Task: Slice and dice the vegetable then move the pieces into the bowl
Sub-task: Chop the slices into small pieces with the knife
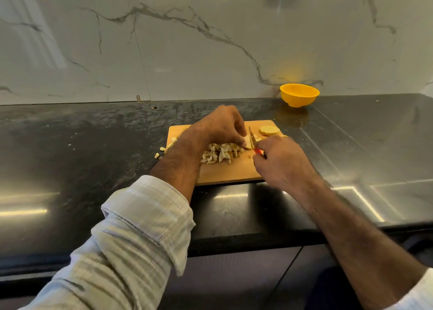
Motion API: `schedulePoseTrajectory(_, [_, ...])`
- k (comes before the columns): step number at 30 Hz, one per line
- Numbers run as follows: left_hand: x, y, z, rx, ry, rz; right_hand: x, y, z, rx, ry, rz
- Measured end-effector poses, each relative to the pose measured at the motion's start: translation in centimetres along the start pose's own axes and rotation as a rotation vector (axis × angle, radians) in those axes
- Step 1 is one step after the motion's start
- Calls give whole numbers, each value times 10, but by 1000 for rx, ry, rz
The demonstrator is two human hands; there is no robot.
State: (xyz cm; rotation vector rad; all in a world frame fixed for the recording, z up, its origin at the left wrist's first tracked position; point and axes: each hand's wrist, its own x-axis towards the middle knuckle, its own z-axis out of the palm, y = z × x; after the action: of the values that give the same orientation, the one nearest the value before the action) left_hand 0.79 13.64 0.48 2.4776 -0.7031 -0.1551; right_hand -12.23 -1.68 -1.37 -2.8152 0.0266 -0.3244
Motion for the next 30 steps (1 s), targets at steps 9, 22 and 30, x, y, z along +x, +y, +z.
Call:
schedulePoseTrajectory(9, [5,3,5,59,2,3,-3,-21,0,-94,-168,28])
schedulePoseTrajectory(22, [5,8,2,108,-16,27,22,-22,-10,27,-184,83])
schedulePoseTrajectory(30, [3,-5,-3,36,-8,31,14,-1,5,11,-57,7])
